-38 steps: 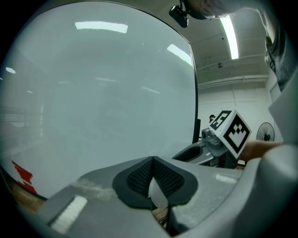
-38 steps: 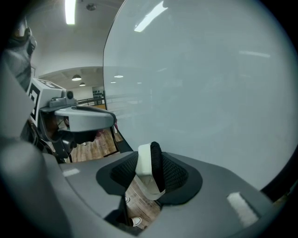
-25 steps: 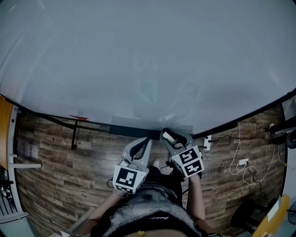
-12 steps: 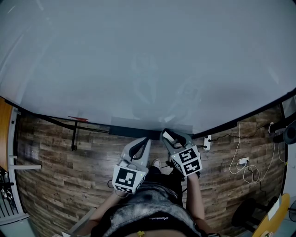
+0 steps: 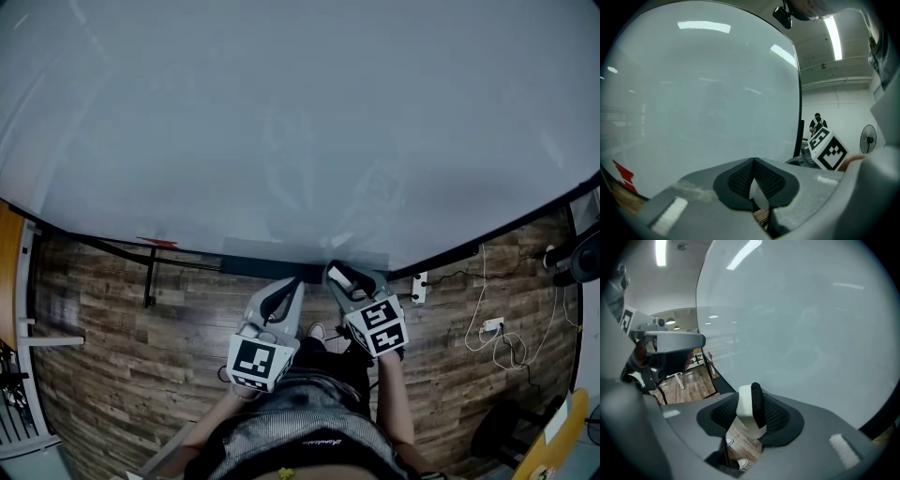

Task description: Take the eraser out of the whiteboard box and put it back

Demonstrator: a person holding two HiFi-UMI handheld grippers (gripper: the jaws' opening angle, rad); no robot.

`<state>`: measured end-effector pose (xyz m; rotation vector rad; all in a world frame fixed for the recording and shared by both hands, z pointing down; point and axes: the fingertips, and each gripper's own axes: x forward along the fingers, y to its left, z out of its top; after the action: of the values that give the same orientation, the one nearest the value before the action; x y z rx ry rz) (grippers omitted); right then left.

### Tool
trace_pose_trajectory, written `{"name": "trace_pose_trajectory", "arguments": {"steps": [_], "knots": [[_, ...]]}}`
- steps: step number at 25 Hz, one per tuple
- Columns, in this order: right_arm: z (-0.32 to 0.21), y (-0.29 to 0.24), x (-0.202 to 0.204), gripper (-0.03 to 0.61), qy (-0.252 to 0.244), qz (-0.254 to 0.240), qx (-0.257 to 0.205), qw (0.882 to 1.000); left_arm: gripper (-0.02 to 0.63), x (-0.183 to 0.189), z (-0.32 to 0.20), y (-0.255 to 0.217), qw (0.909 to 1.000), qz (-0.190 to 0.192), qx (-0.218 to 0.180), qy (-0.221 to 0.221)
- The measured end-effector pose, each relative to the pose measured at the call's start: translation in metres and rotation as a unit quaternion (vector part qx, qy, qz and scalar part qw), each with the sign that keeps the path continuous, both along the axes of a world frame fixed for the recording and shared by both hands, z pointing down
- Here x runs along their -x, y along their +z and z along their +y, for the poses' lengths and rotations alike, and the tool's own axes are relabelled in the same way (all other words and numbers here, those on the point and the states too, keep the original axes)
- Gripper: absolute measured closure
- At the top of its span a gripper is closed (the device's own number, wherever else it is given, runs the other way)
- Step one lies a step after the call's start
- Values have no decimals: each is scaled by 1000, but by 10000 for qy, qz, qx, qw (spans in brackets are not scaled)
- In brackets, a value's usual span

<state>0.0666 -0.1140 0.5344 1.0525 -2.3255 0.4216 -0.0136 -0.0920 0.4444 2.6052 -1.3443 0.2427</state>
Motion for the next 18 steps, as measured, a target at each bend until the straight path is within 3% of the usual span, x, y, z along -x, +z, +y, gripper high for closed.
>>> {"name": "trace_pose_trajectory", "arguments": {"steps": [18], "knots": [[1, 0, -2, 413, 27, -71, 41, 10000, 612, -7, 5, 2, 9999, 41, 52, 122]]}}
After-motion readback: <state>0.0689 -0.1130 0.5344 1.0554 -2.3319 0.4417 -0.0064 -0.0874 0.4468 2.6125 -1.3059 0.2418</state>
